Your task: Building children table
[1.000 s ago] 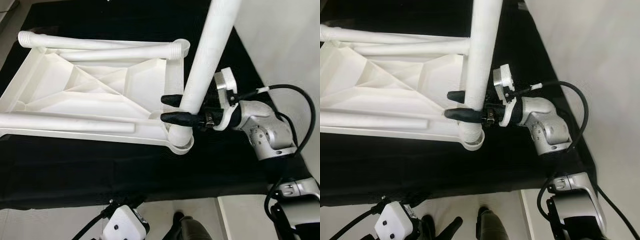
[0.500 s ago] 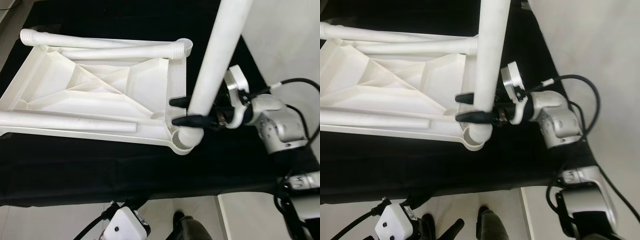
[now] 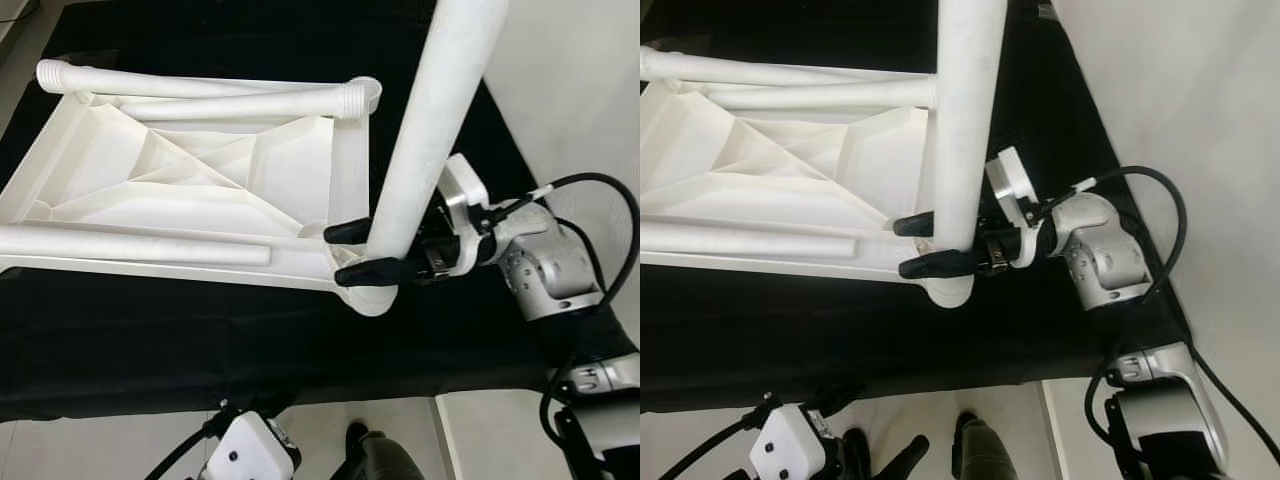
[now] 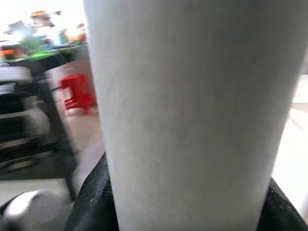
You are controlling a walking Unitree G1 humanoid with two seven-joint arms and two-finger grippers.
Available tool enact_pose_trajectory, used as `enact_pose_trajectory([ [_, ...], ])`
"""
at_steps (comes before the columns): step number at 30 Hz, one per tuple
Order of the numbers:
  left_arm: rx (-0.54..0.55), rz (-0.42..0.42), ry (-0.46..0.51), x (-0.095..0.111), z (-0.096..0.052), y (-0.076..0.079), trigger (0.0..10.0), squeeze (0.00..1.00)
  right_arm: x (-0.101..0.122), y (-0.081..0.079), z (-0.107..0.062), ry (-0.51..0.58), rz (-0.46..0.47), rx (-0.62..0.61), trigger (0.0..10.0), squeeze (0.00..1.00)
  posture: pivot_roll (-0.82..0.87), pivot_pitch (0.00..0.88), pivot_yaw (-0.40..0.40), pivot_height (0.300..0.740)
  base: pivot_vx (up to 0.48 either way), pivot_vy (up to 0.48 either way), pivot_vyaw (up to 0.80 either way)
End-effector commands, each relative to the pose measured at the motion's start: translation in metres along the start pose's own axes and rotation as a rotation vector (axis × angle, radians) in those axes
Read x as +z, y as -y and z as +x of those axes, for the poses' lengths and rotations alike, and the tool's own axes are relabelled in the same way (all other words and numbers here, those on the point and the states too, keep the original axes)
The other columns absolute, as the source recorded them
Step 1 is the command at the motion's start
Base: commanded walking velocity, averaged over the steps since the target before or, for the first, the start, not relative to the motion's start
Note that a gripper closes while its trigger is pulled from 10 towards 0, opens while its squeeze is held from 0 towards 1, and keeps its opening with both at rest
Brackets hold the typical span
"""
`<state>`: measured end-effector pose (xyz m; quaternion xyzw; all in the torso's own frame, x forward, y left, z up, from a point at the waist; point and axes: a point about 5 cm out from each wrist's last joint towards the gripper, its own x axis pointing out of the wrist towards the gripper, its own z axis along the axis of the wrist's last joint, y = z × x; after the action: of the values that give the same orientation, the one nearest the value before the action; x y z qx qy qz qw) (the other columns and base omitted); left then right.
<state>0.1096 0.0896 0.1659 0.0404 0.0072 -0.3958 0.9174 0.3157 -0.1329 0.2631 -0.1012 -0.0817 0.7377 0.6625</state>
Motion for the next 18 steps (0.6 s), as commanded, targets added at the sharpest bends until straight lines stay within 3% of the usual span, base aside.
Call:
enact_pose_trajectory([
  [1, -0.020, -0.005, -0.005, 0.0009, -0.0021, 0.0025, 10.0, 0.00, -0.0161, 0.0023, 0.0010, -0.038, 0.042, -0.048, 10.0, 0.00, -0.07, 0.348, -0.019, 0.740, 0.000, 0.000, 0.00],
  [10, -0.026, -0.009, -0.001, 0.0015, -0.0017, 0.0035, 10.0, 0.00, -0.0134, 0.0049, -0.0011, -0.030, 0.043, -0.060, 10.0, 0.00, -0.07, 0.352, -0.020, 0.740, 0.000, 0.000, 0.00],
  [18, -0.023, -0.011, 0.003, 0.0022, -0.0013, 0.0038, 10.0, 0.00, -0.0128, -0.0009, -0.0087, -0.046, 0.070, 0.008, 10.0, 0.00, -0.08, 0.354, -0.024, 0.740, 0.000, 0.000, 0.00],
])
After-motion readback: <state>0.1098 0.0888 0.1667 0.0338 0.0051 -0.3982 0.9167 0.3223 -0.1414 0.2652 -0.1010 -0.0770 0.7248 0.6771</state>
